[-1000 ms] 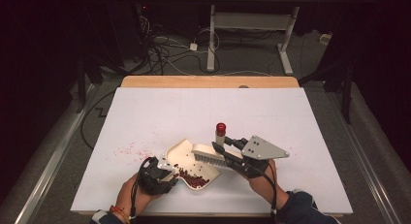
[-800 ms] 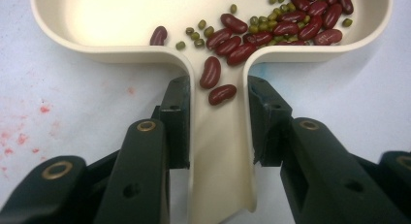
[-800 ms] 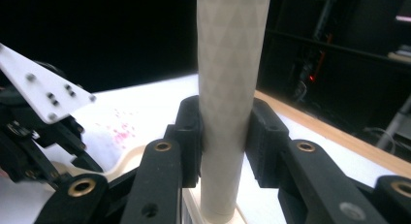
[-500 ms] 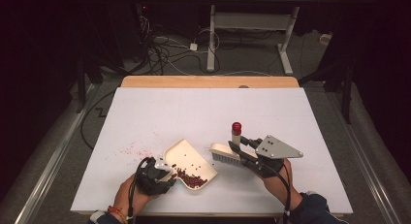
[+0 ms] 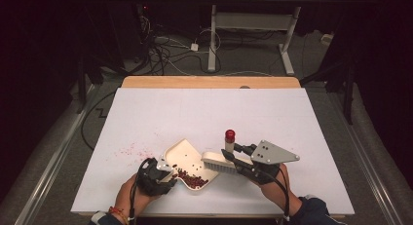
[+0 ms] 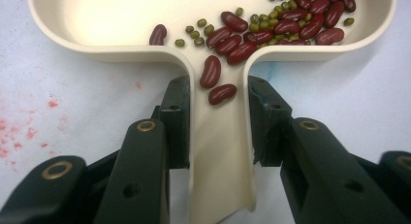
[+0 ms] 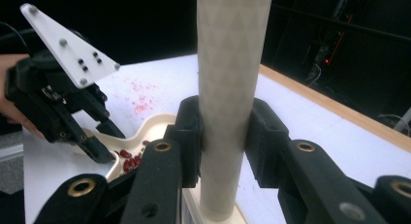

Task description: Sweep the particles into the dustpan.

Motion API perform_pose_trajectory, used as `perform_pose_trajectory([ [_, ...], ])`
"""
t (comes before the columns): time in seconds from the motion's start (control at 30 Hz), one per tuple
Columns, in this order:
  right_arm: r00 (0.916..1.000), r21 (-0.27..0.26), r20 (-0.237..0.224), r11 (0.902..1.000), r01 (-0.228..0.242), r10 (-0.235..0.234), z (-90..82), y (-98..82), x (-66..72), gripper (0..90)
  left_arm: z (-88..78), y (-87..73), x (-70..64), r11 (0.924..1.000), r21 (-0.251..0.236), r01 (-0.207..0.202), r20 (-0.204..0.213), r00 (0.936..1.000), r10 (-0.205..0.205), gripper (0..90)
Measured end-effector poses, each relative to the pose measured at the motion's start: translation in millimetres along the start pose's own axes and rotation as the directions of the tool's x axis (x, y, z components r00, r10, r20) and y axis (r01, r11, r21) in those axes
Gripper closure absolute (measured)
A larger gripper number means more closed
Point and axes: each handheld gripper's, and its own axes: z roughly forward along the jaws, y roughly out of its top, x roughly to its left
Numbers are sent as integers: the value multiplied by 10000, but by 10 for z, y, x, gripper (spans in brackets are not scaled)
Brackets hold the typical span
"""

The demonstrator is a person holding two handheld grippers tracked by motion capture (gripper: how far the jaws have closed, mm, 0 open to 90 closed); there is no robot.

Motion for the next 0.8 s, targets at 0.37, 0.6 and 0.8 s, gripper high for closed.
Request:
perform_pose_trajectory([
  [0.37,9990,31,389,9998,-211,209,-130,0,-146,701,-31,-20,2,9998,151,-122,-19,9999,122,632],
  [0.6,9998,-10,219,10000,10,-10,21,-17,-66,701,-10,-20,7,10000,32,29,2,10000,-29,632],
  [0.8,9994,-251,348,9997,-71,80,242,-14,-12,701,2,-5,18,9994,-31,337,-7,9994,-337,632],
])
